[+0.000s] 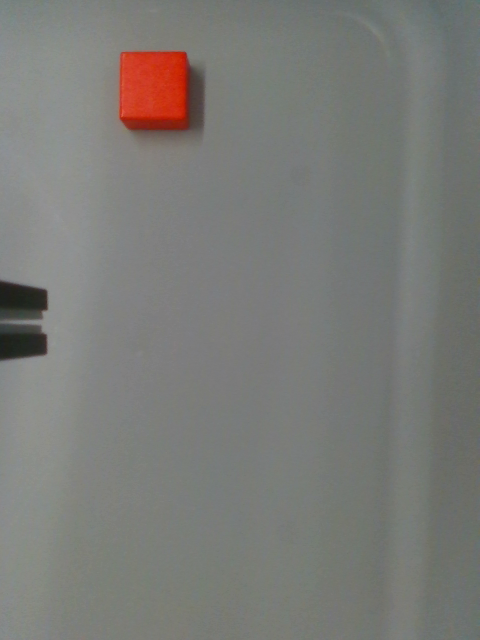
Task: Reach red block
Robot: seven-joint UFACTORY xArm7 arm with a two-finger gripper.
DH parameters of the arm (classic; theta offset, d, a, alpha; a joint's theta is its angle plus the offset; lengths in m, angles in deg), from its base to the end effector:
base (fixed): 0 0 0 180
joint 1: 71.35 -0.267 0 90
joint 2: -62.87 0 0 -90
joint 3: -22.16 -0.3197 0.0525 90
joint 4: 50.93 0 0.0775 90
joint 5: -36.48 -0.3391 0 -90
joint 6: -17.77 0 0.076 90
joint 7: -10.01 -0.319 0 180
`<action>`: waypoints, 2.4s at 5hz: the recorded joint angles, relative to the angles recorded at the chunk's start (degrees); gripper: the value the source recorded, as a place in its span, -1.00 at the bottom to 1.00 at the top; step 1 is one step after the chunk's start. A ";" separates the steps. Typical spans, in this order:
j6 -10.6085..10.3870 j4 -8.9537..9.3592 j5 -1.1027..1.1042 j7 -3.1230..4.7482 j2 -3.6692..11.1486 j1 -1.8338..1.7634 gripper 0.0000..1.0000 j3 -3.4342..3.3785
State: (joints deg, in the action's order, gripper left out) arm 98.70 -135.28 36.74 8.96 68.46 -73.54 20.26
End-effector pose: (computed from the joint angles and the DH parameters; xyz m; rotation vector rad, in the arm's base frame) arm 0.4938 0.0338 0.2684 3.1370 0.0843 -0.0592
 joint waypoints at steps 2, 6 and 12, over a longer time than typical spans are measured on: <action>-2.33 1.34 -0.03 0.04 1.02 -0.53 -1.00 -0.43; -7.38 4.23 -0.10 0.14 3.22 -1.67 -1.00 -1.38; -15.35 8.81 -0.22 0.28 6.70 -3.48 -1.00 -2.86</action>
State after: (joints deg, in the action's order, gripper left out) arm 83.35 -126.47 36.52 9.24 75.17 -77.01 17.40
